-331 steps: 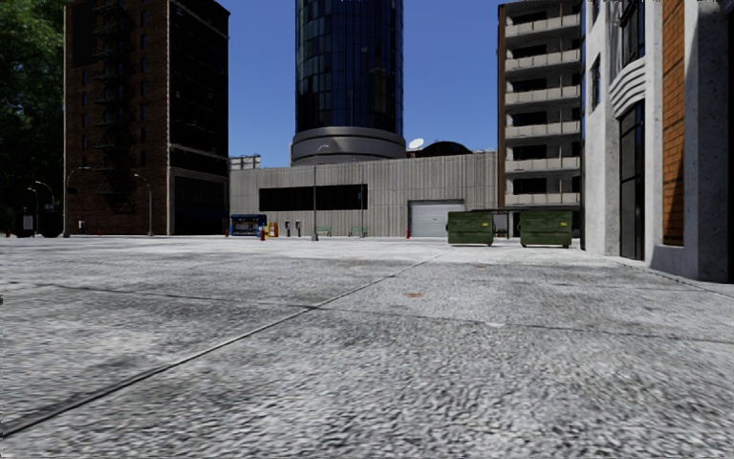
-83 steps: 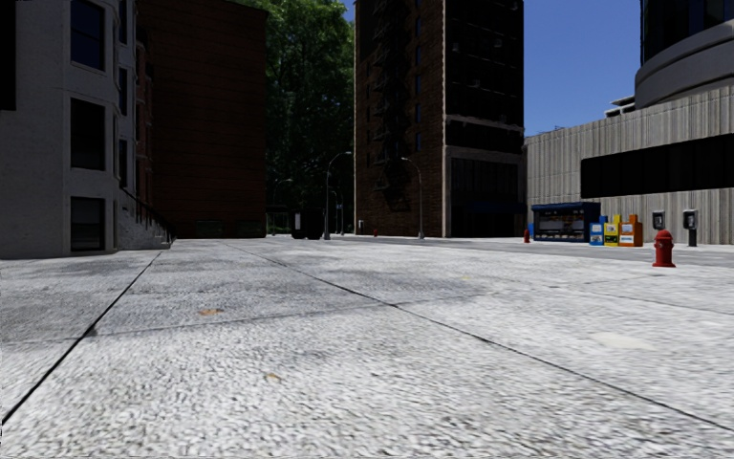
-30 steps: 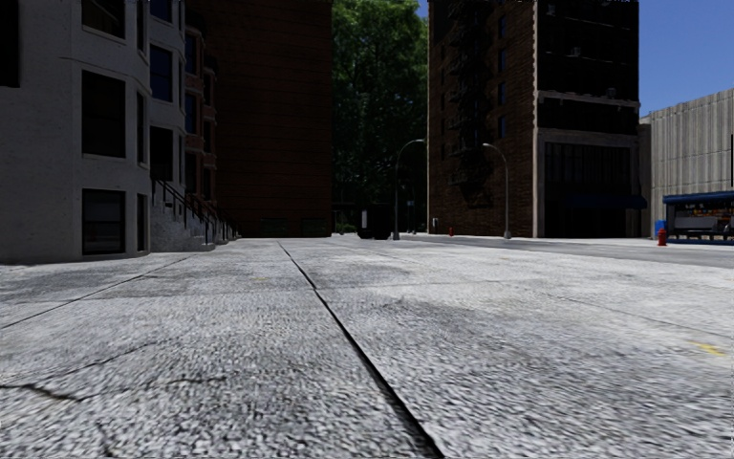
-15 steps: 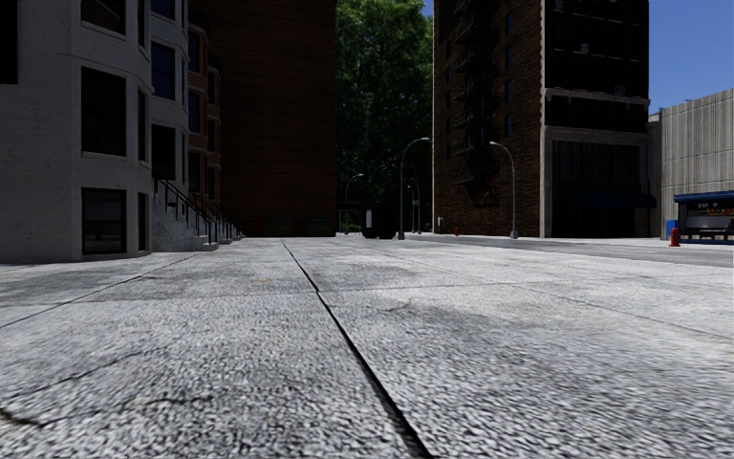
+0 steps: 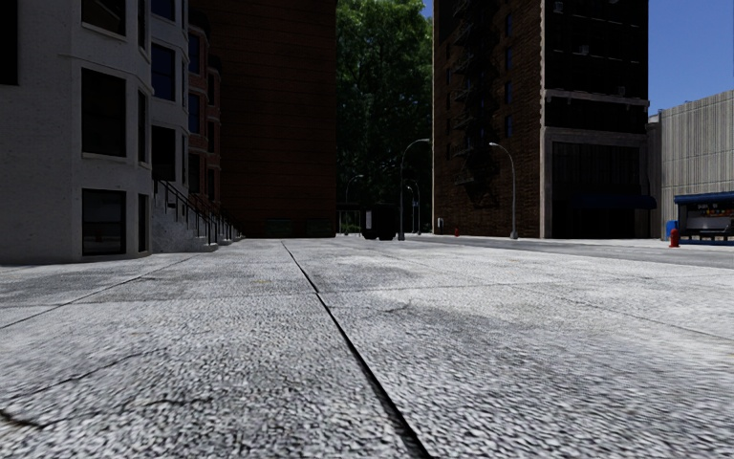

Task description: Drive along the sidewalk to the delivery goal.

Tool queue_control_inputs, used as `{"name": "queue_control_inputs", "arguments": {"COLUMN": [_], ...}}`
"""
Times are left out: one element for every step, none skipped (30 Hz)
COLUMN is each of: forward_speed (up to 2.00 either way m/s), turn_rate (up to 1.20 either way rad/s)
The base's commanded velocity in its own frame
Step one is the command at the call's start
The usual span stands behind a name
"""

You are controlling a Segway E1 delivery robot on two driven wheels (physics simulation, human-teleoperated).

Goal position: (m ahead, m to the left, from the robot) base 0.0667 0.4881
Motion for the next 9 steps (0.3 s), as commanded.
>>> {"name": "queue_control_inputs", "arguments": {"forward_speed": [0.0,0.0,0.0,0.0,0.0,0.0,0.0,0.0,0.0], "turn_rate": [0.0,0.0,0.0,0.0,0.0,0.0,0.0,0.0,0.0]}}
